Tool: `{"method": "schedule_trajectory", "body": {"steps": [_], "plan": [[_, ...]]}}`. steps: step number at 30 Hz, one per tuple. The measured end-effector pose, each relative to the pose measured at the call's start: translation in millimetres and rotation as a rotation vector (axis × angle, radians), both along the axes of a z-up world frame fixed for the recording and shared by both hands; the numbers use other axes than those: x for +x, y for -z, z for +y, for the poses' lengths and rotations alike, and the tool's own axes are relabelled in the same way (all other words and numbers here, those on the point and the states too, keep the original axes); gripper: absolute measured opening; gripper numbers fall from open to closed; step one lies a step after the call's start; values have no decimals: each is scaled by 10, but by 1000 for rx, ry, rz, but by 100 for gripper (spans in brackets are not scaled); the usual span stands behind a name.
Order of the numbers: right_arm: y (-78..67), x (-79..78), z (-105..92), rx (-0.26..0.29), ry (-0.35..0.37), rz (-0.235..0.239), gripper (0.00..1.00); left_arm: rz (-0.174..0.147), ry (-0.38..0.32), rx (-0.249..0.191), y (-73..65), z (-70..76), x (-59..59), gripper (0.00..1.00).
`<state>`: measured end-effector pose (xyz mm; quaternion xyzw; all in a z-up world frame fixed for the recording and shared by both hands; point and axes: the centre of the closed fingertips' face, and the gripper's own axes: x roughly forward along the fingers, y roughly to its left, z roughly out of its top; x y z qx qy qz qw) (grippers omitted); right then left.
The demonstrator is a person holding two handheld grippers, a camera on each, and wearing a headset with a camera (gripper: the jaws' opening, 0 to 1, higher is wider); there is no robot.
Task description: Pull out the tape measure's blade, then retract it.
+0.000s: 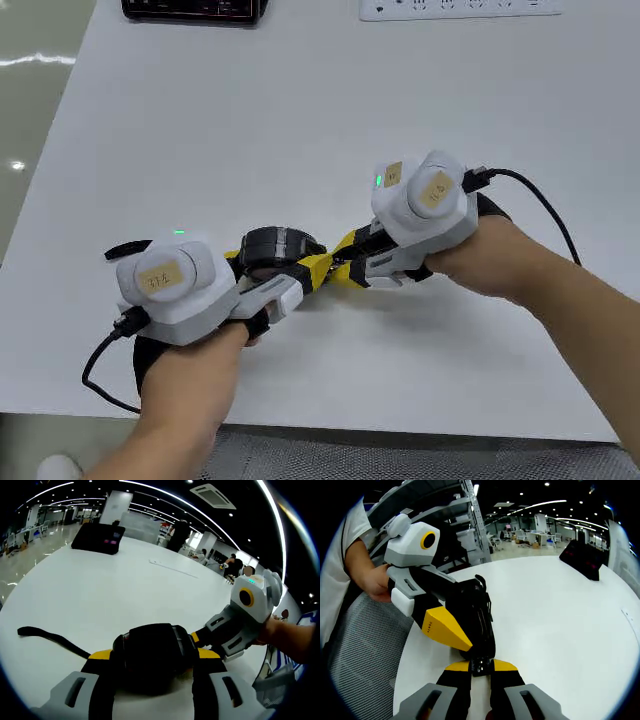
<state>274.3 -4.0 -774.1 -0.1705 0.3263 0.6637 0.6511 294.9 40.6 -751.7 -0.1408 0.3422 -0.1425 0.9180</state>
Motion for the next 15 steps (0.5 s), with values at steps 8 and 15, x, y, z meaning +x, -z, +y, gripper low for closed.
{"method": "schedule_trajectory", "body": {"steps": [8, 15], "plan": [[4, 13, -13, -9, -3, -20, 12, 2, 1, 2, -5, -6, 0, 58], [-24, -8, -18, 12, -4, -29, 14, -1, 17, 6, -11, -21, -11, 60]]}}
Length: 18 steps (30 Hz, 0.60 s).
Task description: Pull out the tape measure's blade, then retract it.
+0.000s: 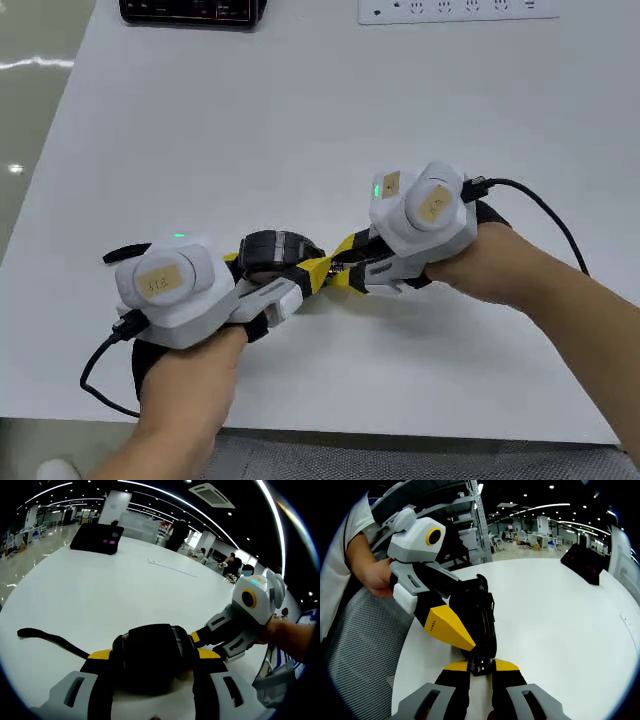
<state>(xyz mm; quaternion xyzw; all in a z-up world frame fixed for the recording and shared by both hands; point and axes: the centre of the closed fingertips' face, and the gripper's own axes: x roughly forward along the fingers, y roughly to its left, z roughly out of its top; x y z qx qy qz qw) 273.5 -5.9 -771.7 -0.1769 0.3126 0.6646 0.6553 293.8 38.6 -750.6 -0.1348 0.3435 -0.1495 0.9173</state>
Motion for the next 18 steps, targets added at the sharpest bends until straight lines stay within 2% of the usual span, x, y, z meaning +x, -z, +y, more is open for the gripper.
{"method": "schedule_trajectory", "body": {"steps": [5, 8, 12, 18], "plan": [[-14, -13, -14, 14, 19, 13, 23, -2, 4, 3, 4, -5, -2, 60], [-17, -11, -22, 15, 23, 14, 24, 1, 5, 4, 3, -8, -5, 60], [-43, 10, -33, 22, 33, 7, 25, -13, 23, 28, -13, -11, 4, 60], [-73, -7, -35, 36, 40, -2, 32, -25, 27, 31, -34, 9, 31, 63]]}}
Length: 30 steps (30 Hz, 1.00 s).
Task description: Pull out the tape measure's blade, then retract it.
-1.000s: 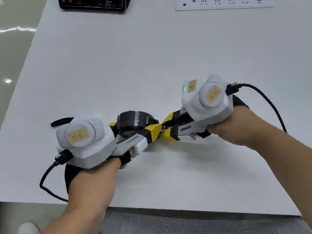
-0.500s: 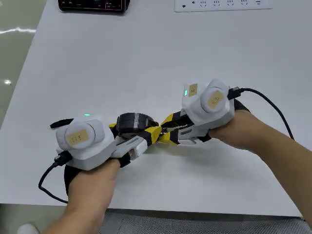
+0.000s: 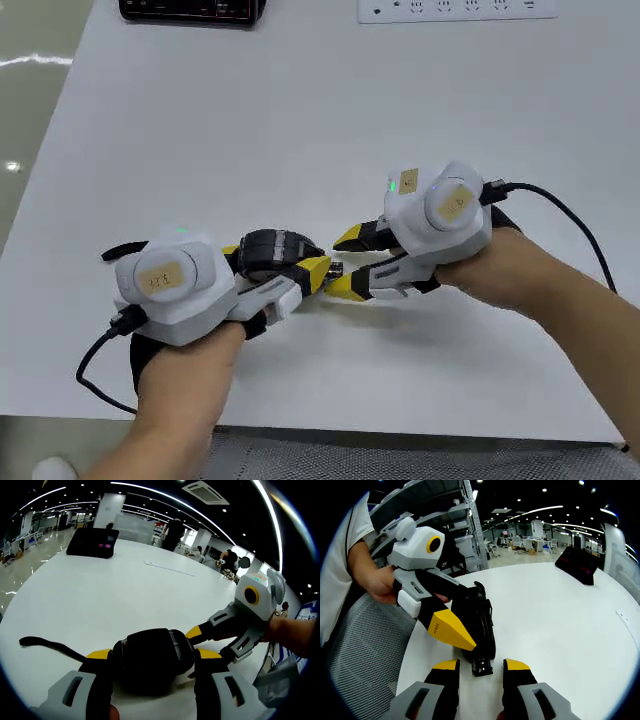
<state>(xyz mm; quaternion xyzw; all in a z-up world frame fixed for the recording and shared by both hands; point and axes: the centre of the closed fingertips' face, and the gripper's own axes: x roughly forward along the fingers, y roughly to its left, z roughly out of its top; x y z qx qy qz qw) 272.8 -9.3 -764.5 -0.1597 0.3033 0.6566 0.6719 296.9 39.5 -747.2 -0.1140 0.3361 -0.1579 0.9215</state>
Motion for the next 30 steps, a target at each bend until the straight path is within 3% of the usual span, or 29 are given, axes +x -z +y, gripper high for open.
{"method": "schedule_trajectory", "body": {"steps": [9, 11, 15, 22, 30], "plan": [[-2, -14, -63, -2, 13, 0, 35, -10, 25, 27, -31, -5, -8, 67], [-65, -1, -69, 37, 53, 26, 36, -16, 44, 38, -51, -6, -25, 67], [-106, -11, -147, 40, 71, 14, 41, -18, 60, 35, -90, 12, -52, 68], [-178, 7, -230, 59, 119, 3, 49, -34, 112, 69, -114, 62, -93, 72], [-207, -15, -232, 57, 130, 5, 50, -32, 125, 74, -133, 104, -119, 72]]}}
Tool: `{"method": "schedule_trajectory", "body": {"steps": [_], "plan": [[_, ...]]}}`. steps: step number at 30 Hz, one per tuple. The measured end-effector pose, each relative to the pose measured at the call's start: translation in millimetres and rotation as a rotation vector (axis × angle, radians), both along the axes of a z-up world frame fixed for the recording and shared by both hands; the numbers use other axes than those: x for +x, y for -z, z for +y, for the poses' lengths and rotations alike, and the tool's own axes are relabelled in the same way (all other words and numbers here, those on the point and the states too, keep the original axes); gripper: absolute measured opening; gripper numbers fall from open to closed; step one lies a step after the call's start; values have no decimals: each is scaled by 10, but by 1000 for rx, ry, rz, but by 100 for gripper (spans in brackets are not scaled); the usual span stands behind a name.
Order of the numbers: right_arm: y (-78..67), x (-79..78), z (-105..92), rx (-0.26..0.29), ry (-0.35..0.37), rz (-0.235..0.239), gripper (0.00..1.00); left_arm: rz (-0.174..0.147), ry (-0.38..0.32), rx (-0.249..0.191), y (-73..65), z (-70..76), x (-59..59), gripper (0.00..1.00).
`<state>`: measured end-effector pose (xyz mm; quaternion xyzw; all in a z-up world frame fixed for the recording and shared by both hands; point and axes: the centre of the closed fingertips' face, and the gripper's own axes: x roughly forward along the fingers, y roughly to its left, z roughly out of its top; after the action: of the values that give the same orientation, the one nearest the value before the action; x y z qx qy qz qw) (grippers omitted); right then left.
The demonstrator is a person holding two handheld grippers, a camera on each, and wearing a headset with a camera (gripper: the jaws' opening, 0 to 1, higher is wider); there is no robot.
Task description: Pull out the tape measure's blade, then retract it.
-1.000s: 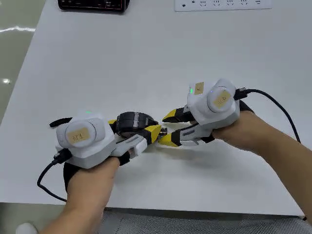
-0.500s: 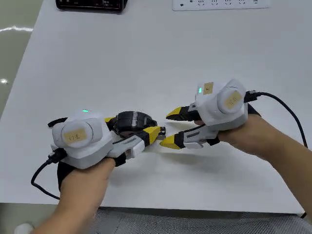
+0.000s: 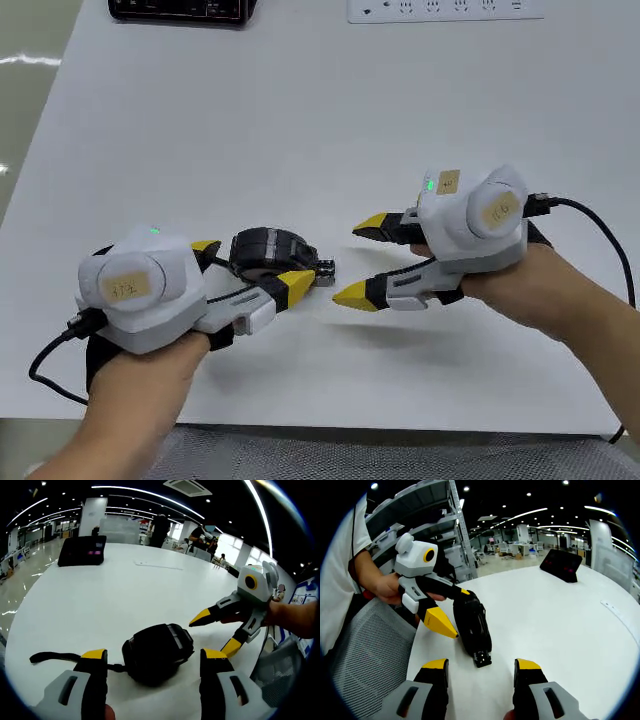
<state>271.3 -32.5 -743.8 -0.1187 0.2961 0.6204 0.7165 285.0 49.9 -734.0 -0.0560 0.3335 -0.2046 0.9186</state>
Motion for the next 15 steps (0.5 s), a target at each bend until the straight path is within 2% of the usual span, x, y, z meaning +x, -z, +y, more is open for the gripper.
{"method": "schedule_trajectory", "body": {"steps": [3, 5, 7, 10, 15], "plan": [[-26, -21, -30, -4, 5, -3, 52, -3, 13, -3, -27, -9, -9, 72], [-49, -33, -54, -4, 10, -10, 54, -4, 24, -25, -62, -28, -24, 74], [-63, -35, -86, -7, 18, -20, 59, -11, 53, -1, -73, -28, -42, 76], [-87, -32, -131, -7, 31, -32, 61, -21, 85, -5, -100, -43, -64, 78], [-116, -55, -198, -15, 47, -46, 68, -47, 135, 32, -152, -26, -102, 84]]}}
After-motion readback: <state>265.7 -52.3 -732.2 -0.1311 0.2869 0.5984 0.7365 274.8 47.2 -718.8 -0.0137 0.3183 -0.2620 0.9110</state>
